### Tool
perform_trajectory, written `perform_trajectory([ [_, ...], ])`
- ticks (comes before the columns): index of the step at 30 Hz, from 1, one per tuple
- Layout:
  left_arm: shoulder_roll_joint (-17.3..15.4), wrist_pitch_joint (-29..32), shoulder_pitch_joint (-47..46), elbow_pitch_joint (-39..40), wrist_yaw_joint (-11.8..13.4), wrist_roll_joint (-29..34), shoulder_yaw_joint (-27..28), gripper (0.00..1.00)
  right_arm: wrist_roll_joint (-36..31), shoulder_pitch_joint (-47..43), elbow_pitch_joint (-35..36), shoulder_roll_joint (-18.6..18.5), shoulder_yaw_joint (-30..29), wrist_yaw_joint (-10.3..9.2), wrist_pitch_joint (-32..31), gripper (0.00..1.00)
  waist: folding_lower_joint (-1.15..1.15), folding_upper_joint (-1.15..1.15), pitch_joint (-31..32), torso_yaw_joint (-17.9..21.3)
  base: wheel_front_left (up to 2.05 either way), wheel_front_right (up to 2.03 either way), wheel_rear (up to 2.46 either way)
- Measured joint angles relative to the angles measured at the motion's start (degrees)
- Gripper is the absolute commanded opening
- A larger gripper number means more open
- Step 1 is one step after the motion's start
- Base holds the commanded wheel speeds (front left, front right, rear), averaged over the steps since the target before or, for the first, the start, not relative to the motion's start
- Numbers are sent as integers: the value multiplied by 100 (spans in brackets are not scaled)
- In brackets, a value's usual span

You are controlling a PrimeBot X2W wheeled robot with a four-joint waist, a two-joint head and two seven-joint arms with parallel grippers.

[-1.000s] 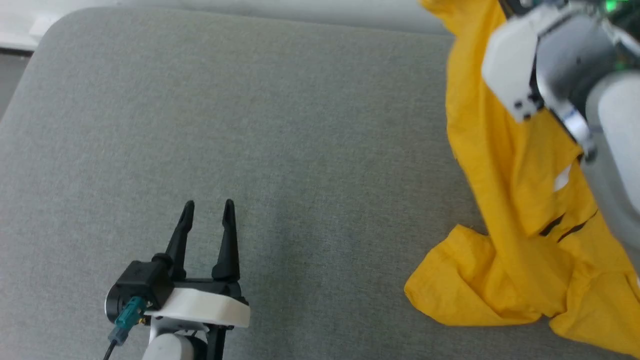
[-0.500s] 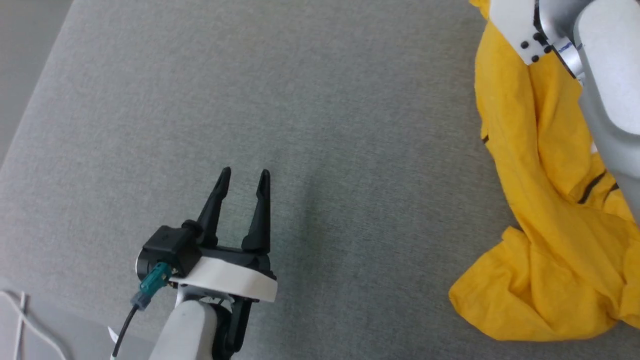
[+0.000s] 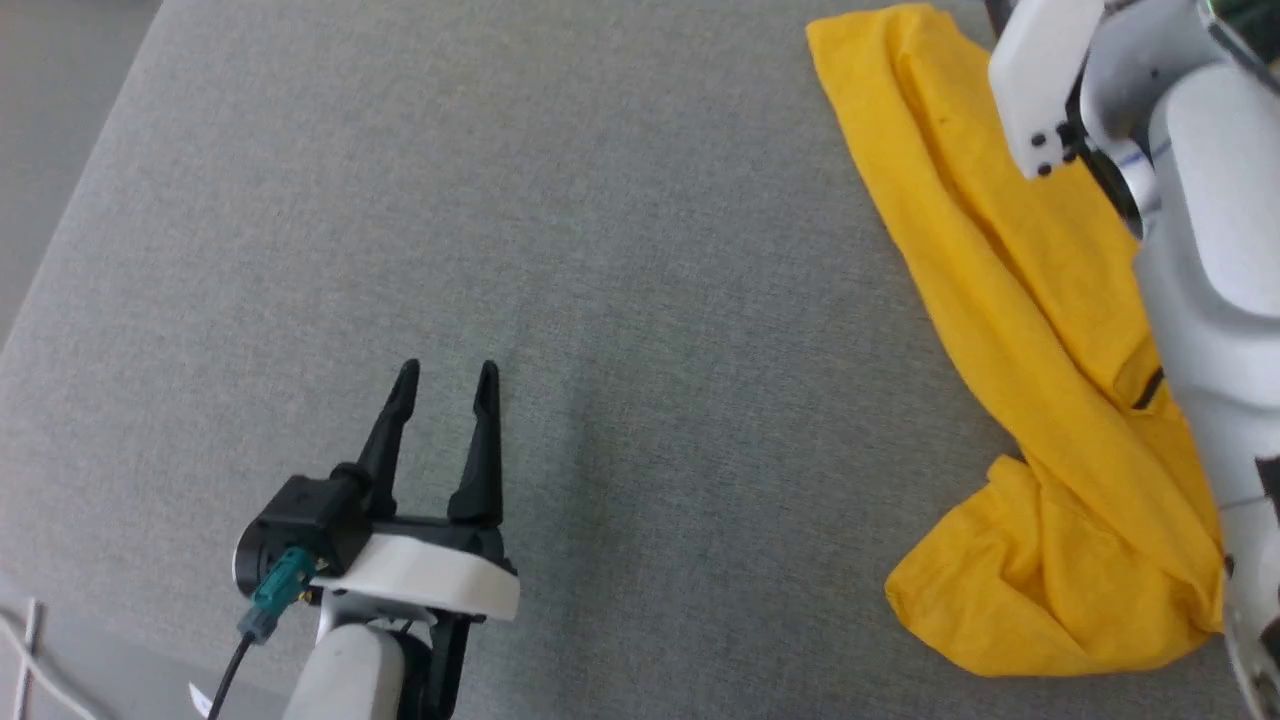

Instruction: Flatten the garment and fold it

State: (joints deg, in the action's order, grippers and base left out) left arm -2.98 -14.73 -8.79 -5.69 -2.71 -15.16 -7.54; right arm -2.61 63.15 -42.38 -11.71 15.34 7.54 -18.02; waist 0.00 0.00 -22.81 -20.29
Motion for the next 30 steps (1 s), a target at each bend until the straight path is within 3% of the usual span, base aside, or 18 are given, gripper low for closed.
perform_trajectory([
  [4, -1, 0, 240, 94, 25, 151, 189, 100, 175, -787, 688, 26, -633, 0, 327, 100, -1, 0, 261, 191, 0, 0, 0],
  [9, -1, -1, 536, 234, 24, 304, 389, 100, -15, -2358, 2281, 66, -1660, 0, 780, 100, -1, 0, 557, 531, 0, 0, 0],
  [13, -1, 0, 745, 316, 15, 448, 513, 100, -256, -3913, 3704, 554, -2566, -1, 1079, 100, -1, 0, 741, 812, 0, 0, 0],
  [18, -1, 0, 1042, 412, -26, 520, 643, 100, -254, -5548, 4920, 865, -3081, 0, 1615, 100, -1, 0, 951, 1152, 0, 0, 0],
  [21, -1, 0, 1196, 510, -25, 520, 713, 100, 393, -6361, 5089, 868, -3303, 0, 2050, 100, -2, 0, 1081, 1319, 0, 0, 0],
  [25, -1, 0, 1424, 569, -26, 516, 726, 100, 1025, -7088, 4701, 867, -3428, -1, 2603, 100, -1, 0, 1239, 1495, 0, 0, 0],
  [30, 0, 0, 1553, 586, -33, 468, 636, 100, 1237, -7250, 4272, 870, -3301, 0, 2928, 100, -1, 0, 1439, 1603, 0, 0, 0],
])
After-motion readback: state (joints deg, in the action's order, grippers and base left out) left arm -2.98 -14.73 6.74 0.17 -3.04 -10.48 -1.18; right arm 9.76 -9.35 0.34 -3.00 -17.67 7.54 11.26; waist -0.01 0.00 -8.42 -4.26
